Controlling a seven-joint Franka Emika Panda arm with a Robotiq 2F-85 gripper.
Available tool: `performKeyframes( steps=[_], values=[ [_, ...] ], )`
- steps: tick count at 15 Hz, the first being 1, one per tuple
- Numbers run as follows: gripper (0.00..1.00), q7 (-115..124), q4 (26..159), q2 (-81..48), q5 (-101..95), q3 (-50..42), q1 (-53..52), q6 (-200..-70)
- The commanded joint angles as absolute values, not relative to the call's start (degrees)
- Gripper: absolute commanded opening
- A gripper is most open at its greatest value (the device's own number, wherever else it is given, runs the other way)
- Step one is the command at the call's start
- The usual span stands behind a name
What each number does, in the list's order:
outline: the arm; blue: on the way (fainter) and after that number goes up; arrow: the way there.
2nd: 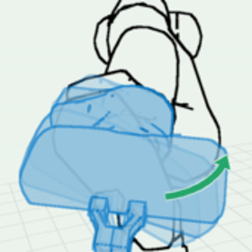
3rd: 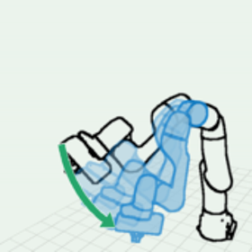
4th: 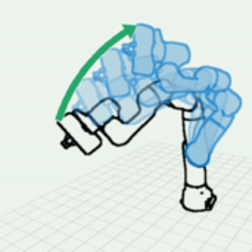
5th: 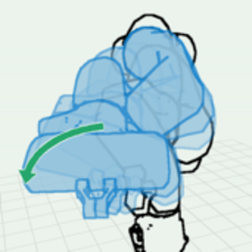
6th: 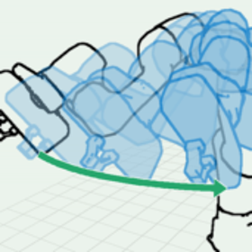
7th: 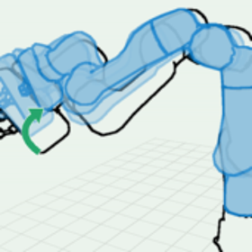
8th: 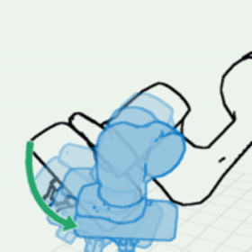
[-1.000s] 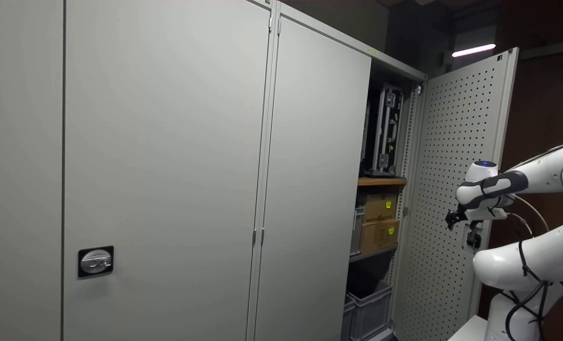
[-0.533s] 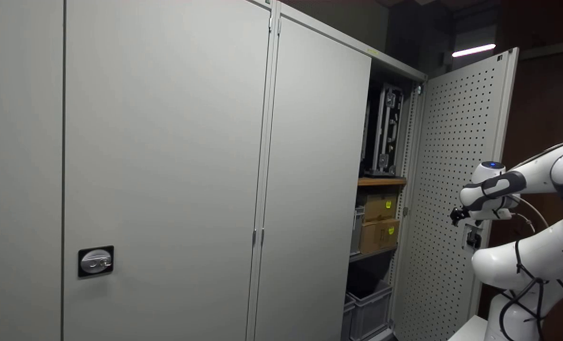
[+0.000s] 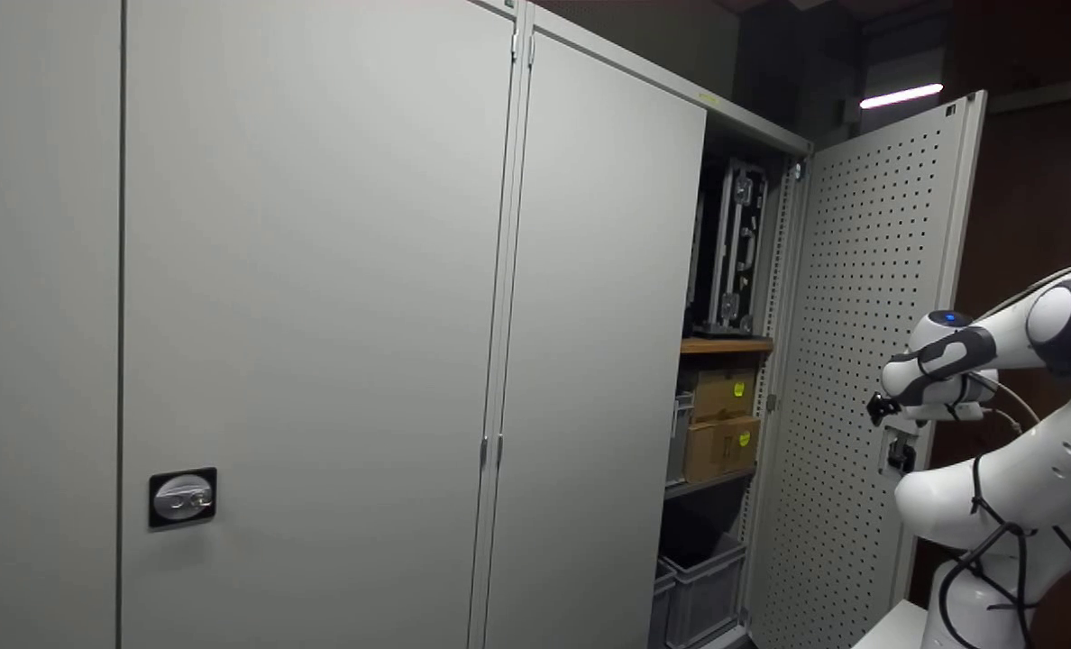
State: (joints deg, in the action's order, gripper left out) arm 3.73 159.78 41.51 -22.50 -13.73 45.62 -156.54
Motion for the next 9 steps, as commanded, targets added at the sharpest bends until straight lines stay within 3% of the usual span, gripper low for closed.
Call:
performKeyframes(
  steps=[1,9],
  values=[
    [1.00,2.6,159.0,38.5,-21.8,-13.1,48.4,-161.9],
    [1.00,0.3,156.8,33.6,-19.9,-14.0,51.0,-168.0]
  ],
)
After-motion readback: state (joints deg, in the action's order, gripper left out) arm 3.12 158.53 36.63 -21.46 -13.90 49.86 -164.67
